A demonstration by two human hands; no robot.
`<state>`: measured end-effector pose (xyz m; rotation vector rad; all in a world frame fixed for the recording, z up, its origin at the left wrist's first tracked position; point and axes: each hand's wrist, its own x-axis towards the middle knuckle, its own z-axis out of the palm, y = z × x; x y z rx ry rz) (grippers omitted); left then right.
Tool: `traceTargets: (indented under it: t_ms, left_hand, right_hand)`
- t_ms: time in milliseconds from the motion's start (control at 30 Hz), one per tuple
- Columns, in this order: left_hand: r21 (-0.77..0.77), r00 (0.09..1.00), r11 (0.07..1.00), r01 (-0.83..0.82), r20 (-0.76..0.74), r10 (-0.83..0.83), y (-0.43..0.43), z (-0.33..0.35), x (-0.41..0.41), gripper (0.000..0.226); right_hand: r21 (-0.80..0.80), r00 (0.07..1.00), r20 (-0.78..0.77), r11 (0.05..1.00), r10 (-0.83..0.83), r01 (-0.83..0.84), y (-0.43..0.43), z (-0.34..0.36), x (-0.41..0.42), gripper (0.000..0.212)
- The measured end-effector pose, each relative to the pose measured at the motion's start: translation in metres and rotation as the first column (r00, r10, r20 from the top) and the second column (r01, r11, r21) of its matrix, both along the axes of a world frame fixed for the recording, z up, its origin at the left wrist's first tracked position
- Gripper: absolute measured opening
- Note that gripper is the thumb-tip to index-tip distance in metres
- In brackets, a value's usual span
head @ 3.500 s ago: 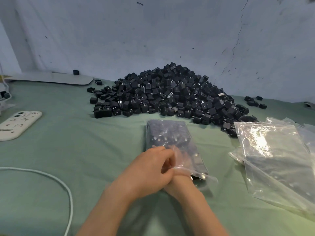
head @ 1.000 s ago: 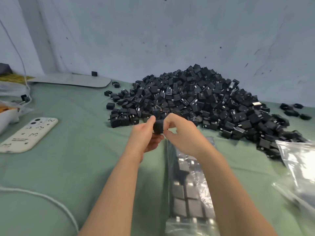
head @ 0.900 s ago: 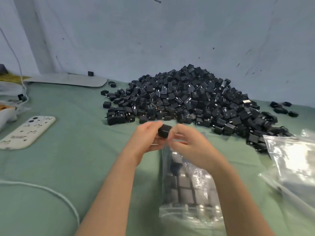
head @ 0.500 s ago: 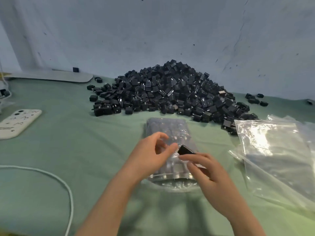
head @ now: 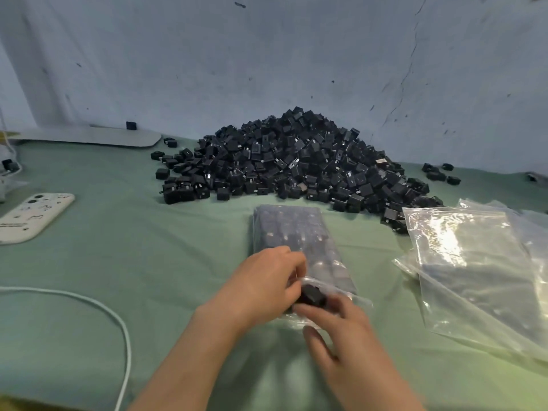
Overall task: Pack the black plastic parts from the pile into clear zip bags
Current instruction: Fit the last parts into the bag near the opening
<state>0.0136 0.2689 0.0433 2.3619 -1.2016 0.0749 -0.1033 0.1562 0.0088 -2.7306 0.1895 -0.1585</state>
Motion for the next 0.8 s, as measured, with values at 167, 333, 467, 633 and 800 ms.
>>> traceTargets:
  t_ms: [167,333,467,633,800]
  left_hand:
    - [0.018,0.999,1.0,-0.012,0.034,0.011,-0.001,0.005,-0.005,0.006]
    - [0.029,0.999,1.0,-0.01,0.048,0.009,0.0,0.003,-0.004,0.01]
    - [0.041,0.999,0.999,0.018,0.036,-0.019,0.0,-0.002,0.001,0.009]
    - [-0.191,0.973,0.981,-0.011,-0.228,-0.033,0.0,-0.019,0.02,0.024]
    - [0.022,0.939,0.968,-0.248,-0.239,0.246,-0.011,-0.041,0.045,0.059]
  right_hand:
    - [-0.14,0.989,0.112,0.984,-0.096,0.112,0.015,-0.025,0.044,0.036]
    - [-0.242,0.995,-0.048,0.967,-0.088,0.074,0.012,-0.018,0.076,0.035]
    - [-0.253,0.981,-0.168,0.966,-0.094,0.049,0.005,-0.02,0.085,0.04]
    - [-0.308,0.983,-0.096,0.943,-0.158,0.122,0.0,-0.023,0.085,0.047]
    - [-0.214,0.976,-0.09,0.961,-0.198,0.175,0.006,-0.021,0.087,0.048]
